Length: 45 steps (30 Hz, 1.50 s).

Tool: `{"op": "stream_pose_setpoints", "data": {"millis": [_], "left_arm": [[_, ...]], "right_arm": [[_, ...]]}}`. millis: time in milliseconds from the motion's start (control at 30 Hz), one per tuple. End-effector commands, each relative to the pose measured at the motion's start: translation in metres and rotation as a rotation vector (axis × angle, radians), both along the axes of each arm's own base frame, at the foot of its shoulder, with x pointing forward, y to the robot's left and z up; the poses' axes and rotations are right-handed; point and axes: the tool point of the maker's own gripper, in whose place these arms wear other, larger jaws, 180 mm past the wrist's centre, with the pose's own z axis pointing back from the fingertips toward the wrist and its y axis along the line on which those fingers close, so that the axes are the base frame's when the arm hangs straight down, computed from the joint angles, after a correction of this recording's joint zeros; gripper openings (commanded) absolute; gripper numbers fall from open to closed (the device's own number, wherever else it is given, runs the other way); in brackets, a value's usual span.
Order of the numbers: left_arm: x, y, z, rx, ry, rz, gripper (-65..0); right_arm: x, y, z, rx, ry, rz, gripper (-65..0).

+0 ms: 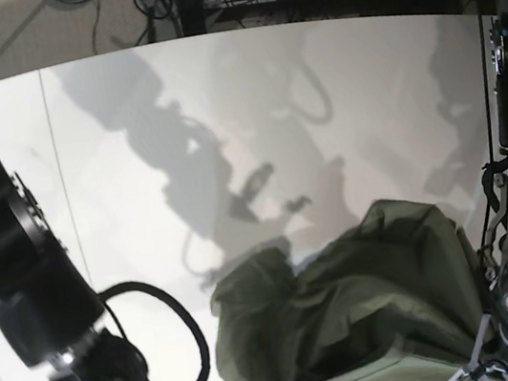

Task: Layout the t-shirt on the table in an organized manner, then fold the t-shirt properly
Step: 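Lift the shirt high with both grippers and shake it out, then lower the shirt onto the table with both grippers and release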

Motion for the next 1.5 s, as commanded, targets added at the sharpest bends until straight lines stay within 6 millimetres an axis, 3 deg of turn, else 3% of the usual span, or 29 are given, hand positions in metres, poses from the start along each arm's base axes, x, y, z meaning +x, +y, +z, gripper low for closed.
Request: {"op": "stream_pose_setpoints", "data": {"millis": [0, 133, 200, 300, 367, 433, 500, 533, 633, 700, 933, 1000, 1067, 1133, 1233, 1400, 1467], "left_arm": [[0.010, 0.003, 0.026, -0.006, -0.071, 0.007, -65.0], [0.042, -0.009, 0.034, -0.093, -0.115, -0.021, -65.0], [0.060, -0.022, 0.055, -0.141, -0.156, -0.031, -65.0], [0.081, -0.034, 0.100, -0.160, -0.222, -0.032, -65.0], [0.088, -0.053, 0.135, -0.136, -0.281, -0.049, -65.0], [0.089, -0.062, 0.156, -0.087, -0.322, -0.045, -65.0], [0.088, -0.076, 0.160, -0.034, -0.339, -0.050, -65.0], [0.085, -0.082, 0.149, -0.001, -0.329, -0.055, -65.0], [0.066, -0.104, 0.094, 0.126, -0.233, -0.111, -65.0], [0.045, -0.119, 0.044, 0.172, -0.140, -0.159, -65.0], [-0.049, -0.170, -0.103, 0.346, 0.149, -0.351, -65.0], [-0.076, -0.185, -0.139, 0.392, 0.220, -0.413, -65.0], [-0.100, -0.197, -0.169, 0.411, 0.286, -0.469, -65.0], [-0.117, -0.208, -0.189, 0.413, 0.333, -0.508, -65.0], [-0.134, -0.222, -0.205, 0.410, 0.367, -0.552, -65.0], [-0.145, -0.239, -0.209, 0.410, 0.372, -0.603, -65.0], [-0.147, -0.246, -0.205, 0.399, 0.358, -0.621, -65.0]], "right_arm": [[0.020, 0.000, 0.031, 0.010, -0.084, -0.011, -63.0], [0.048, 0.002, 0.044, 0.003, -0.187, 0.016, -63.0], [0.063, -0.007, 0.056, -0.010, -0.232, -0.009, -63.0], [0.078, -0.017, 0.094, -0.009, -0.324, -0.032, -62.9], [0.085, -0.040, 0.112, -0.060, -0.364, -0.053, -62.9], [0.089, -0.057, 0.118, -0.123, -0.386, -0.064, -62.9], [0.089, -0.071, 0.112, -0.193, -0.387, -0.059, -62.9], [0.087, -0.078, 0.103, -0.227, -0.366, -0.043, -62.9], [0.072, -0.103, 0.046, -0.317, -0.268, 0.001, -62.9], [0.060, -0.129, 0.004, -0.375, -0.202, -0.009, -62.9], [0.006, -0.218, -0.105, -0.370, 0.024, -0.155, -62.9], [-0.020, -0.233, -0.140, -0.375, 0.107, -0.174, -62.9], [-0.041, -0.236, -0.166, -0.363, 0.167, -0.181, -62.9], [-0.059, -0.238, -0.187, -0.349, 0.216, -0.190, -62.9], [-0.083, -0.242, -0.212, -0.316, 0.274, -0.218, -62.9], [-0.088, -0.254, -0.215, -0.232, 0.291, -0.308, -62.0], [-0.088, -0.261, -0.214, -0.192, 0.292, -0.352, -58.5]]}}
